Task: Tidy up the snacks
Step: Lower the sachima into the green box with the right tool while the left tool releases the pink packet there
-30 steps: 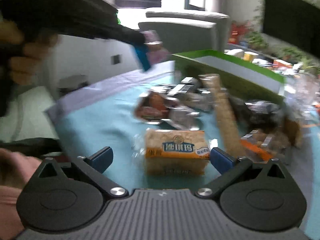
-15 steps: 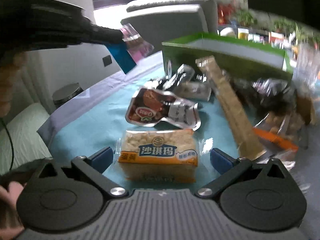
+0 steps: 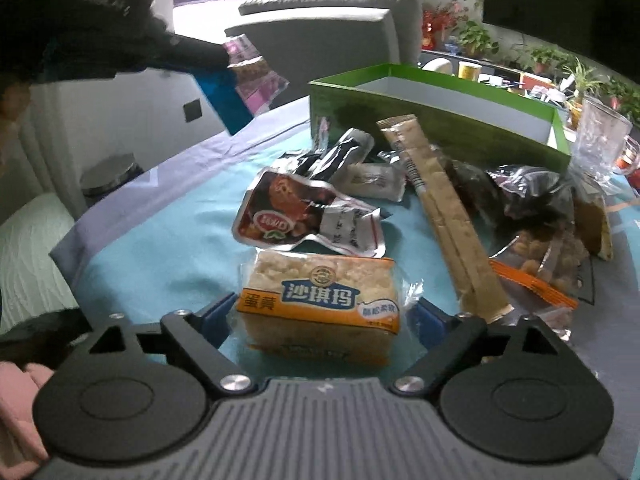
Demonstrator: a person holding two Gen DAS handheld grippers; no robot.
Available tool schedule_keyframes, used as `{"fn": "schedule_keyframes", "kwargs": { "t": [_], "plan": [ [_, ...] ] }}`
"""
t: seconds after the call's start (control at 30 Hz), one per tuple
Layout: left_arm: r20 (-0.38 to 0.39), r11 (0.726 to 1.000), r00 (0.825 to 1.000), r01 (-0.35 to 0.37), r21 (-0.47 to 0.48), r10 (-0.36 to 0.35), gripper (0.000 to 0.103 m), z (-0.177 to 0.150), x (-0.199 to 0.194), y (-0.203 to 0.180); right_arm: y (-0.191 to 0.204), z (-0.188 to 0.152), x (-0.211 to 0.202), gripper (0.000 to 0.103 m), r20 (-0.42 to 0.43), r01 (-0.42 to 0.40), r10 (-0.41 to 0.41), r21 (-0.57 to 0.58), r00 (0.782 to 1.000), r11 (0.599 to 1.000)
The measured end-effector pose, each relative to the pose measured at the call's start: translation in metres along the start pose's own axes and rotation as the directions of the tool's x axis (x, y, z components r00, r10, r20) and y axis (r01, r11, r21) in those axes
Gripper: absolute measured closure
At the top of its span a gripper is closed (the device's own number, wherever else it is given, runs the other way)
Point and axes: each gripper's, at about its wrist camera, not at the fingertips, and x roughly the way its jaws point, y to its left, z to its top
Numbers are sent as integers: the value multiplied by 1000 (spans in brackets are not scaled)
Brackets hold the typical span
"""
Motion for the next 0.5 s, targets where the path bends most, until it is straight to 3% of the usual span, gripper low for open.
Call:
{"fn": "schedule_keyframes", "kwargs": {
  "t": [0.3,0.5],
  "plan": [
    [9,1000,1000,4,7,-4,99,1,0,-2,-9,11,-11,49,85,10,-15,59,996,998],
    [38,999,999,15,33,-16,99,21,7,-11,-21,36,-26,49,181,30,-42,69,983,997]
  ]
}}
